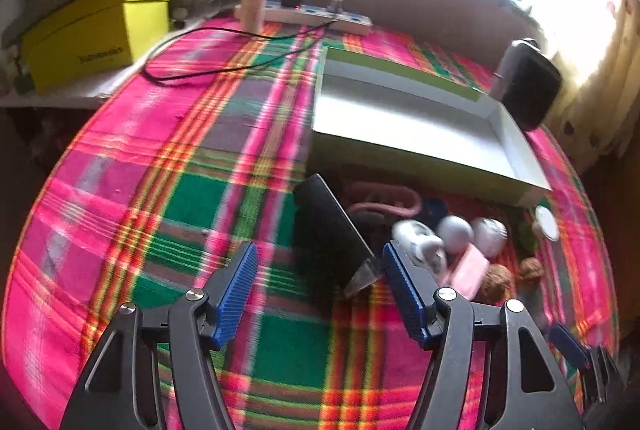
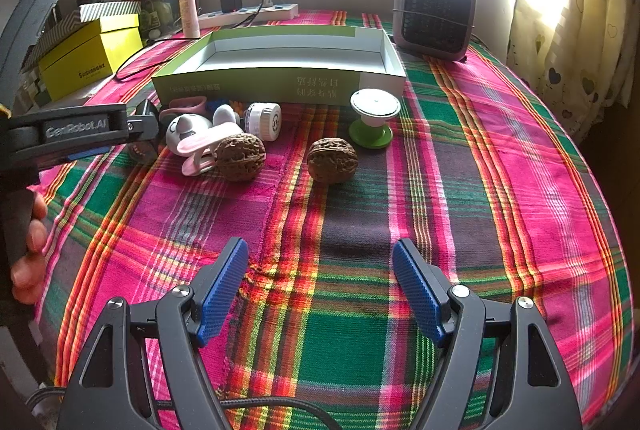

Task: Organize objects
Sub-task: 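Grasp the black flashlight with the left tool while the right tool approaches a walnut, then hold the flashlight in the left tool while the right tool grasps the walnut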

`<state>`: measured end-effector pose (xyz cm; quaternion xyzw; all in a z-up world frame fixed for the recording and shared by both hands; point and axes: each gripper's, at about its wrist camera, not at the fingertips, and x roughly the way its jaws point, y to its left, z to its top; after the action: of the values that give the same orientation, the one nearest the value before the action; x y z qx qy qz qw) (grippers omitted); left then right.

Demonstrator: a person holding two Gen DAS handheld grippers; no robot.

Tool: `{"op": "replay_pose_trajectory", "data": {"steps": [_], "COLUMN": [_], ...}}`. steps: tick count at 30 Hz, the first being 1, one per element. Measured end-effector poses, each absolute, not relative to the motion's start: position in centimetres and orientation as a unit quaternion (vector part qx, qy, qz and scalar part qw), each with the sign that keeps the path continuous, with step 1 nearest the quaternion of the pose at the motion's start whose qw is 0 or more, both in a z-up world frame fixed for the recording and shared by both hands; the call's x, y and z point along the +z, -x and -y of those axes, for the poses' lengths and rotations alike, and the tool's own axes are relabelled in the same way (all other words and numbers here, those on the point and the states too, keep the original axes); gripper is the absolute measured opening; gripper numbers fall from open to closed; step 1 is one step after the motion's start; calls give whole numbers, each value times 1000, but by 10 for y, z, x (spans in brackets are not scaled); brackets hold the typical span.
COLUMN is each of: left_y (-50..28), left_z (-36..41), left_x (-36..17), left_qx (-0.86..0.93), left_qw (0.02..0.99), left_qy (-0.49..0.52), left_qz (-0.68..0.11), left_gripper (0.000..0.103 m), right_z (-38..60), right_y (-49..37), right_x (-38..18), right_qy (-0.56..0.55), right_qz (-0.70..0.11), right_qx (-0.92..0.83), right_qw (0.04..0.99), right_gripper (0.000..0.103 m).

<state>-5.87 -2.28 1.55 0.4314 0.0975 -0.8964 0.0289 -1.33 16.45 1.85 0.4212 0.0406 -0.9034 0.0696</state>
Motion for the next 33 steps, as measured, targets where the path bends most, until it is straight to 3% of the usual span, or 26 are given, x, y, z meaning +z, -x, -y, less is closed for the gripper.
{"op": "replay_pose_trajectory", "data": {"steps": [7, 9, 22, 33], "left_y": [61, 60, 30, 20], "left_z": [23, 26, 32, 23], "left_x": [10, 10, 10, 8], "left_qx": [-895, -895, -896, -897], "left_qw": [31, 25, -33, -57], "left_qy": [-443, -444, -443, -438], "left_qz": [-45, -36, 11, 4], "left_gripper": [26, 22, 22, 23], "right_z": [-164, -164, -163, -176], "right_y": [13, 13, 12, 2], "right_x": [19, 19, 19, 33], "right_qy": [-421, -421, -425, -398], "right_qz": [-41, -41, -43, -58], "right_qx": [-904, -904, -901, -909], "right_qw": [70, 70, 76, 111], "right_gripper": [75, 75, 75, 75]}}
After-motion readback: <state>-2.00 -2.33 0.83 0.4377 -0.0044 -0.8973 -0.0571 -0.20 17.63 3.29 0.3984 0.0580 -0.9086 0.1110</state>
